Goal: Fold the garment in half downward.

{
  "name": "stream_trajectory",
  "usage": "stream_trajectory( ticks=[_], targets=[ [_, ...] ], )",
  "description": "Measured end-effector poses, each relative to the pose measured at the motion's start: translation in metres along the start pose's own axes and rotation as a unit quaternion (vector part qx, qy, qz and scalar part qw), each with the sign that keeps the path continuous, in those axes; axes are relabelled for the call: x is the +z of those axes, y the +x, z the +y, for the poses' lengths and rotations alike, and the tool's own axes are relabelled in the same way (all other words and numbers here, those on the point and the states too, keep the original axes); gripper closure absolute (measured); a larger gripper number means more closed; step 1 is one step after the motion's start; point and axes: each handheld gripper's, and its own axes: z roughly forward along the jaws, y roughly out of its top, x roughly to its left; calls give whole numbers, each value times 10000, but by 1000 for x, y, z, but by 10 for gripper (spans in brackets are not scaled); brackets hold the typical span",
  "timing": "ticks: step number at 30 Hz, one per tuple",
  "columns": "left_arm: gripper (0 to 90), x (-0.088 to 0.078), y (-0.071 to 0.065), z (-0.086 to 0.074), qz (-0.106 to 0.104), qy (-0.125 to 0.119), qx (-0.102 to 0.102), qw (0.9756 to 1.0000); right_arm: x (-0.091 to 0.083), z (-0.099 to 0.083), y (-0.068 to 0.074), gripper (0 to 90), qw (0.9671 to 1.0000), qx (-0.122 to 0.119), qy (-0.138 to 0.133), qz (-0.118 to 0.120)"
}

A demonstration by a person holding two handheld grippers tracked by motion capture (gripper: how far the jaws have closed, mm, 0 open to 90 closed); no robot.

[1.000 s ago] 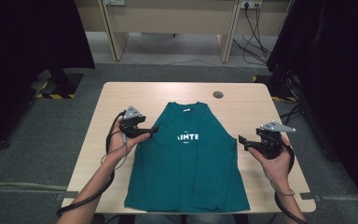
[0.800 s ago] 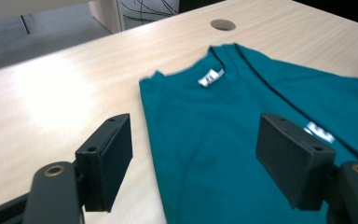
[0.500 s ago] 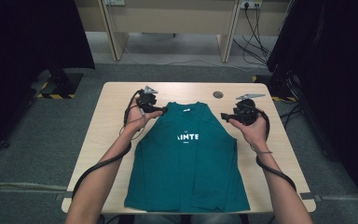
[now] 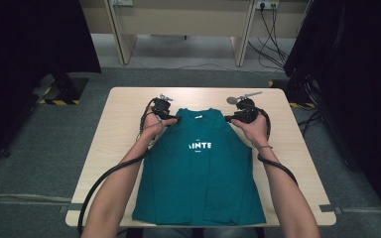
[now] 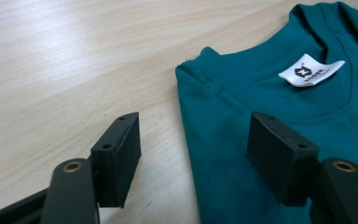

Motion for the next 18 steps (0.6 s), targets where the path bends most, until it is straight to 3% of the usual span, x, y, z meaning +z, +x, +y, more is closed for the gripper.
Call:
stream_trajectory(
  ticks=[3, 5, 6, 7, 8, 9, 10, 11, 12, 13, 14, 15, 16, 17, 18],
  targets=[
    [420, 2, -4, 1, -49, -28, 36, 10000, 17, 0, 4, 456, 9999, 54, 143, -3],
    [461, 3, -4, 1, -28, -87, 90, 9999, 17, 0, 4, 454, 9999, 54, 143, -3],
    [461, 3, -4, 1, -28, -87, 90, 9999, 21, 0, 7, 454, 9998, -15, 173, -35],
    [461, 4, -6, 1, -22, -53, 286, 9996, 21, 0, 7, 465, 9998, -15, 173, -35],
    [514, 4, -6, 1, -22, -53, 286, 9996, 21, 0, 7, 465, 9998, -15, 173, -35],
    [514, 5, -9, 3, -14, -23, 386, 9993, 24, 0, 10, 514, 9998, -125, 113, -57],
    [583, 5, -9, 3, -14, -23, 386, 9993, 24, 0, 10, 514, 9998, -125, 113, -57],
    [583, 5, -9, 3, -14, -23, 386, 9993, 24, -2, 12, 514, 9998, -213, 25, -39],
    [583, 6, -13, 3, 7, -35, 396, 9992, 24, -2, 12, 625, 9998, -213, 25, -39],
    [669, 6, -13, 3, 7, -35, 396, 9992, 24, -2, 12, 625, 9998, -213, 25, -39],
    [669, 6, -13, 3, 7, -35, 396, 9992, 25, -3, 15, 712, 9997, -225, -35, -22],
    [669, 7, -16, 3, -39, -77, 370, 9993, 25, -3, 15, 712, 9997, -225, -35, -22],
    [751, 7, -16, 3, -39, -77, 370, 9993, 25, -3, 15, 712, 9997, -225, -35, -22],
    [751, 8, -17, 4, -75, -82, 292, 9995, 25, -3, 16, 806, 9999, -99, -28, 41],
    [796, 8, -17, 4, -75, -82, 292, 9995, 25, -3, 16, 806, 9999, -99, -28, 41]
  ],
)
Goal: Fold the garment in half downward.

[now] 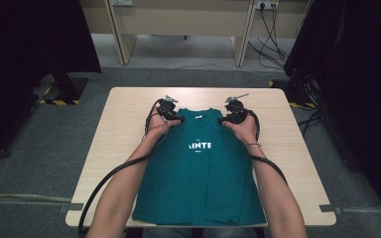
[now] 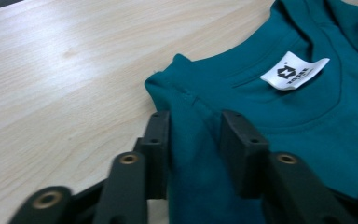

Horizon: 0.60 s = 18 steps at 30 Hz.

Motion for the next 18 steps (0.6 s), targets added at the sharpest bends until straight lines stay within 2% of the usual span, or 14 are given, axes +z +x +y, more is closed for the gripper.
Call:
stream_trajectory(
  ticks=[1, 2, 5, 7, 9, 13, 18],
  targets=[
    [796, 0, 0, 0, 0, 0, 0, 10000, 0, 1, 2, 806, 9999, 101, 45, 36],
    [796, 0, 2, 0, -99, -7, -185, 9998, 0, 1, 2, 855, 9999, 101, 45, 36],
    [820, -2, 4, 1, -142, -16, -224, 9996, -1, 4, 1, 864, 9996, 237, 139, 72],
    [828, -5, 5, 4, -192, -50, -233, 9995, -4, 6, 0, 864, 9995, 298, 58, 127],
    [831, -11, 6, 8, -274, -191, -327, 9989, -9, 9, 1, 865, 9995, 275, -22, 122],
    [837, -22, 5, 19, -349, -424, -334, 9979, -22, 16, 1, 865, 9992, 296, -244, 112],
    [839, -38, 6, 31, -325, -653, -308, 9969, -41, 30, 5, 865, 9986, 187, -492, 74]
  ],
)
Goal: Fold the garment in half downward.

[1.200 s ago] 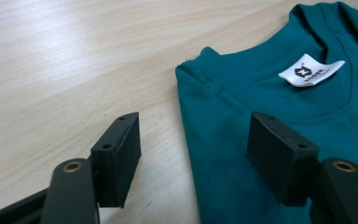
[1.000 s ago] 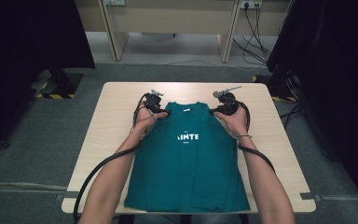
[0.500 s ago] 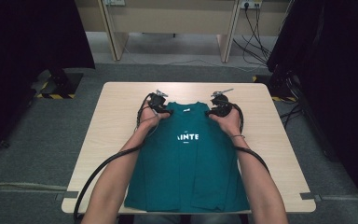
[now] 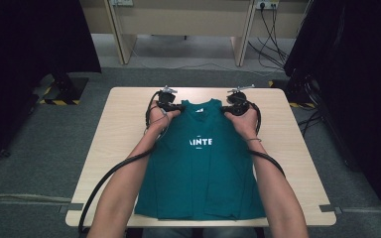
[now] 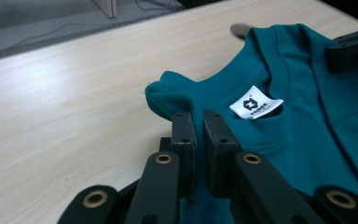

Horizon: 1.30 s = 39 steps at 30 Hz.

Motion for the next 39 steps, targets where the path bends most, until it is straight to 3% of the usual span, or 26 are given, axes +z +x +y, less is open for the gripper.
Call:
stream_trajectory(
  ticks=[7, 18, 30, 39],
  targets=[
    [839, -16, -1, 22, 55, -187, 130, 9997, -16, 14, 7, 865, 9996, -77, -270, -65],
    [842, -24, 4, 33, 74, -397, -20, 9992, -24, 30, 10, 865, 9988, -104, -446, -174],
    [844, -42, -6, 55, 75, -652, 169, 9977, -45, 43, 12, 866, 9969, -163, -737, -237],
    [845, -49, -7, 63, 87, -788, 181, 9967, -55, 51, 16, 866, 9953, -231, -882, -310]
  ],
)
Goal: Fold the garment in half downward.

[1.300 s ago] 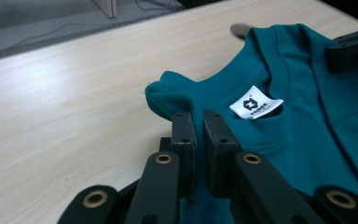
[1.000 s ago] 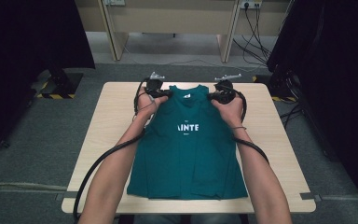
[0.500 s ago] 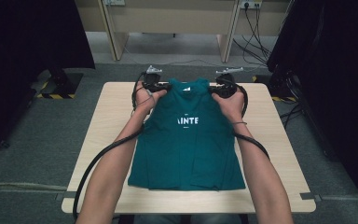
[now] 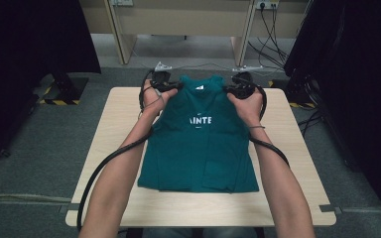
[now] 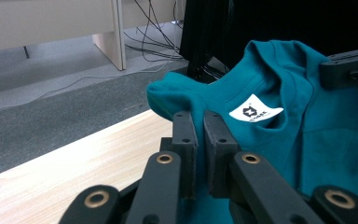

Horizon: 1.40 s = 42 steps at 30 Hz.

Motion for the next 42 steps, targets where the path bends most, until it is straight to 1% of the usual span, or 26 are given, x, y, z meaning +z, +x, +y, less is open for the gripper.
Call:
stream_trajectory(
  ticks=[6, 10, 14, 16, 20, 22, 23, 25, 26, 29, 31, 32, 42],
  targets=[
    [845, -3, -3, 8, 2, -76, 73, 9999, -4, 6, 3, 866, 9999, -50, -92, -62],
    [846, -5, -3, 11, 24, -133, 43, 9999, -9, 10, 5, 865, 9997, -92, -188, -80],
    [846, -6, -2, 12, 22, -169, 31, 9998, -13, 13, 6, 866, 9995, -95, -282, -95],
    [846, -5, -3, 9, 30, -145, 44, 9999, -14, 13, 7, 865, 9994, -128, -318, -110],
    [846, -2, -2, -2, -18, -65, -28, 10000, -11, 3, 10, 865, 9993, -172, -290, -151],
    [846, -3, -2, -7, -28, -34, 9, 10000, -10, -3, 11, 866, 9992, -220, -275, -167],
    [846, -4, -3, -9, -34, -33, 28, 10000, -10, -6, 12, 866, 9992, -206, -294, -164],
    [846, -8, -4, -12, -97, -81, 4, 9999, -12, -10, 13, 866, 9991, -220, -334, -140],
    [846, -10, -5, -13, -115, -110, 8, 9999, -13, -11, 14, 866, 9989, -255, -358, -152],
    [846, -17, -11, -15, -174, -188, 101, 9996, -19, -17, 17, 866, 9984, -292, -451, -147],
    [846, -20, -16, -17, -212, -182, 192, 9994, -23, -21, 19, 865, 9981, -321, -506, -151],
    [845, -22, -18, -19, -193, -175, 247, 9994, -25, -23, 20, 865, 9980, -338, -519, -159],
    [846, -39, -31, -33, -302, -297, 359, 9985, -44, -46, 30, 865, 9960, -435, -773, -108]
  ],
)
